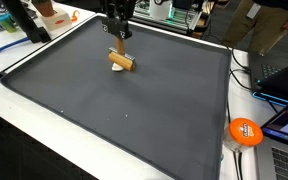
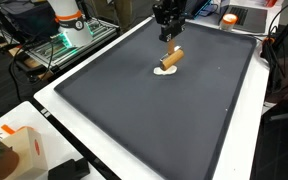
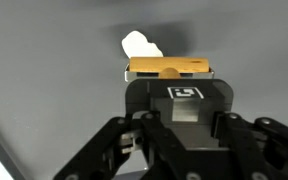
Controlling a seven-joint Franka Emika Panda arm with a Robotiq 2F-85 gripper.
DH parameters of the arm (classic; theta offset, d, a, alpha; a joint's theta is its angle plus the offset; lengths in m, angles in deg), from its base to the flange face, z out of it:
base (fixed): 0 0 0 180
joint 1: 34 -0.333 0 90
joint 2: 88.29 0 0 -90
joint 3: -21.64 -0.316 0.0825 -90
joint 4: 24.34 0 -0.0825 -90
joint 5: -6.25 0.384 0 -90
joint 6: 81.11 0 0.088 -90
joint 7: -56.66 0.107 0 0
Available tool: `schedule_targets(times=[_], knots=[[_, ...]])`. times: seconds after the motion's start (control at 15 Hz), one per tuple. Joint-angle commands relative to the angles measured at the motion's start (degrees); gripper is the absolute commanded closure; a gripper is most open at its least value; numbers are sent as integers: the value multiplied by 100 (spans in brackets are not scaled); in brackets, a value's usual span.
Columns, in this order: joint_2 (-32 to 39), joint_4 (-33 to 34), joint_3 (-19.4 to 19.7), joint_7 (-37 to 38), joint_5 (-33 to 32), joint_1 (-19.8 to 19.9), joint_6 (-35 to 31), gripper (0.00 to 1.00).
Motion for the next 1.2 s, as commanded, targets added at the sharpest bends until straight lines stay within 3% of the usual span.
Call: schedule_targets(times=[0.0,0.47,0.87,1.13], knots=[[131,92,71,264,-147,-10,12,78],[644,457,185,221,222,67,158,78],[996,825,280,414,113,37,555,78],[1156,964,332,723,-44,-31,317,78]])
